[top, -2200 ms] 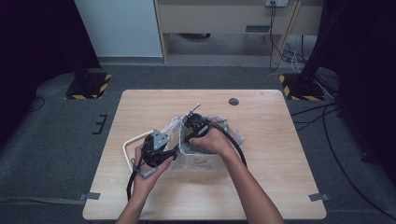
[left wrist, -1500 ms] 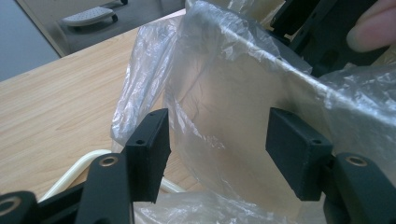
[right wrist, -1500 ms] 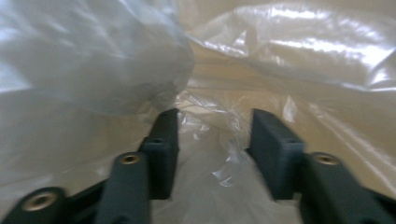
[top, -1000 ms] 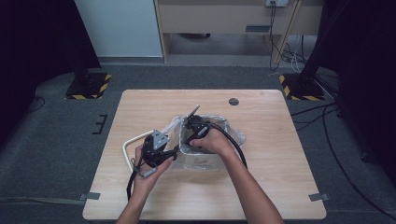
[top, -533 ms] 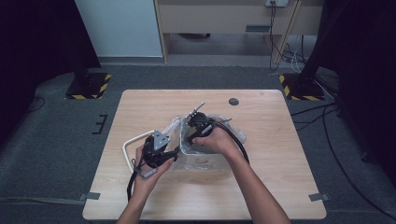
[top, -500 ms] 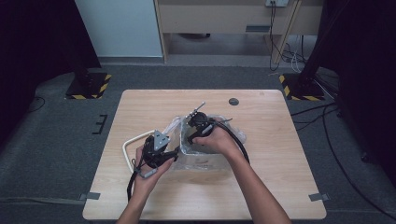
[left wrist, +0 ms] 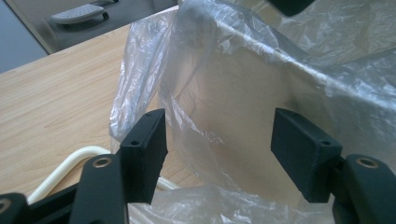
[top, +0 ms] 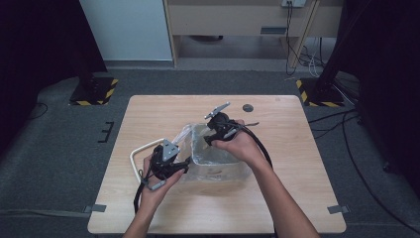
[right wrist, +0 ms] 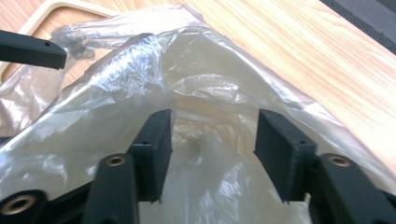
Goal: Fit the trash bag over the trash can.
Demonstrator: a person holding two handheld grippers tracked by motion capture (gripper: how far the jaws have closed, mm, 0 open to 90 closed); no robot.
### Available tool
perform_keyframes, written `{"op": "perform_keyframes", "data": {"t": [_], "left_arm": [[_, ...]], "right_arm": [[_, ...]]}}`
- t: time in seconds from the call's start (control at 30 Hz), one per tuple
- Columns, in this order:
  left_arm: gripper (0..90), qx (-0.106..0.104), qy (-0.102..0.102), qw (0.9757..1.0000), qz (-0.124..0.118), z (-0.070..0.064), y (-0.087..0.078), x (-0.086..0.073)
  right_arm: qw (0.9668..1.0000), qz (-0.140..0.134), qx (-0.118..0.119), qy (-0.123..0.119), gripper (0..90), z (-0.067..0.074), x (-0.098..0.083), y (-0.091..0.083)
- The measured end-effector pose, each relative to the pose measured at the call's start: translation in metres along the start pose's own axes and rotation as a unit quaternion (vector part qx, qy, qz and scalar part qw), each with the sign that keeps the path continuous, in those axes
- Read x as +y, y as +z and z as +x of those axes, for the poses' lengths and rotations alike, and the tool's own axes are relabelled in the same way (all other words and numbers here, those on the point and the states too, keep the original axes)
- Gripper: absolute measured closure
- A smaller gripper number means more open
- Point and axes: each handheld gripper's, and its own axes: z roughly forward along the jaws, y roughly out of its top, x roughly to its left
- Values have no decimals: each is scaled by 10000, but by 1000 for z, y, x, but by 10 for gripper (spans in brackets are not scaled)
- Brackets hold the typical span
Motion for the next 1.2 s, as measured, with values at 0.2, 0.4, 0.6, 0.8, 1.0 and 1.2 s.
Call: {"op": "perform_keyframes", "data": {"t": [0.2, 0.4, 0.6, 0.8, 1.0, 1.2], "left_arm": [[348, 32, -5, 10000, -10, 3, -4, -1], [323, -4, 11, 10000, -56, 7, -9, 0], [290, 12, 50, 10000, -58, 20, -17, -5], [290, 91, -40, 9999, -110, 40, -24, -3], [279, 246, 15, 9997, -46, 62, -26, 3], [244, 362, -87, 9993, 103, 89, -23, 0]], "right_arm": [[9998, 110, 138, -41, 607, -5, -4, -10], [9999, -116, 104, 15, 556, -9, -4, -16], [9980, -610, -59, 132, 383, -22, -10, -34], [9952, -913, -164, 312, 311, -42, -25, -53], [9917, -1129, -287, 549, 242, -64, -45, -66], [9881, -1293, -363, 756, 170, -83, -65, -69]]}}
